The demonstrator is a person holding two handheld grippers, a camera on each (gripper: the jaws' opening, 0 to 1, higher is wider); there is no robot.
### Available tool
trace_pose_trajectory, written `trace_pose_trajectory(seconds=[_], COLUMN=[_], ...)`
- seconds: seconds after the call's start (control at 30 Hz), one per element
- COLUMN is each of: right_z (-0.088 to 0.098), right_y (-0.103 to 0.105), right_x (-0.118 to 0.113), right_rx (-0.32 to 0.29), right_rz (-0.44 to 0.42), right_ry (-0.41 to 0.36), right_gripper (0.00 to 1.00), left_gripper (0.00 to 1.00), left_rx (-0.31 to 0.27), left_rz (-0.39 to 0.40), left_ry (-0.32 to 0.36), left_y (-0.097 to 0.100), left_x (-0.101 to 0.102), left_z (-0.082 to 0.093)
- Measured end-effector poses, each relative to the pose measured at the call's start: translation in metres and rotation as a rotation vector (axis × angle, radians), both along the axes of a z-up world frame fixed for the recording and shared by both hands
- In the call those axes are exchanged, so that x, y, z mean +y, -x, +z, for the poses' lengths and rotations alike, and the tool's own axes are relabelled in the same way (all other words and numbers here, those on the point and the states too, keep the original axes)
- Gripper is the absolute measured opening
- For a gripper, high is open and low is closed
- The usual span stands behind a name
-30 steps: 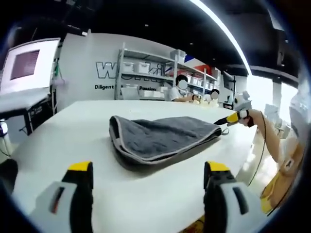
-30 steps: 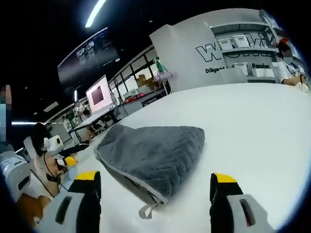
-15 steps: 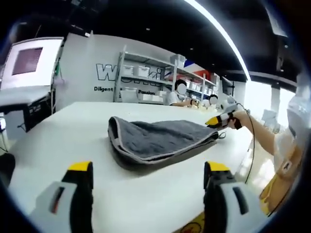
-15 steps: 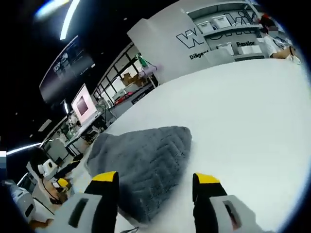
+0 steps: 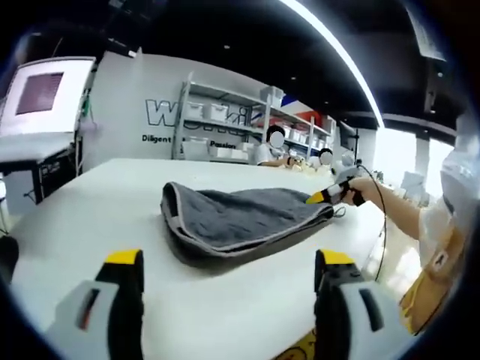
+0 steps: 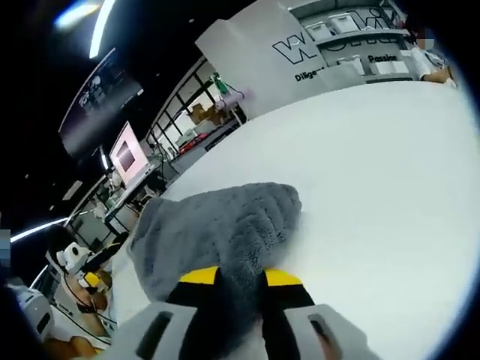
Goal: Fold the towel on the table until its edges align and the towel forms a compact rectangular stack.
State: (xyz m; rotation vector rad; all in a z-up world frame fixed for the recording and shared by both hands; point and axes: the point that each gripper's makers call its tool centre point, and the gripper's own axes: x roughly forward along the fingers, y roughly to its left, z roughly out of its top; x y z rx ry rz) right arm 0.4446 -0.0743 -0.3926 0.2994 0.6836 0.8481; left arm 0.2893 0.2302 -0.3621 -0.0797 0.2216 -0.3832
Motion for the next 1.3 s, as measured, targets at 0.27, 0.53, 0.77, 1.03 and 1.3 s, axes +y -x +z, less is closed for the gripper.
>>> trace_pose_trajectory(seconds=[0.27,0.53,0.77,1.03,1.3], right_z=[0.007,0.01,0.028,0.071,0.109], right_y=[-0.007,-0.009,0.002,0.008,0.009], right_x=[-0.054,-0.143,-0.135,-0.092,-0.022], right_rx=[-0.045,-0.061,-0.088,-0.162,-0.227], right_rz=[-0.065,-0.222,-0.213,-0.132,-0.036], right_ry=[0.062,0.104,0.077,-0.001,-0.055], right_gripper=[0.11,0.11,0.11,0.11,0.12], left_gripper=[0.99,0.99,0.99,0.99,0.99], left_rx=[0.001,0.003,0.008,-0.002,0.001], left_rz=[-0.008,-0.026,-0.038,-0.038,-0.057], left_ry=[-0.004,-0.018,-0.02,-0.018,-0.004], left_y=[-0.003,-0.005,-0.005,-0.002,-0.004], left_x=[-0.007,-0.018,-0.025,-0.021,-0.019], left_z=[0.002,0.004,0.003,0.006,0.002])
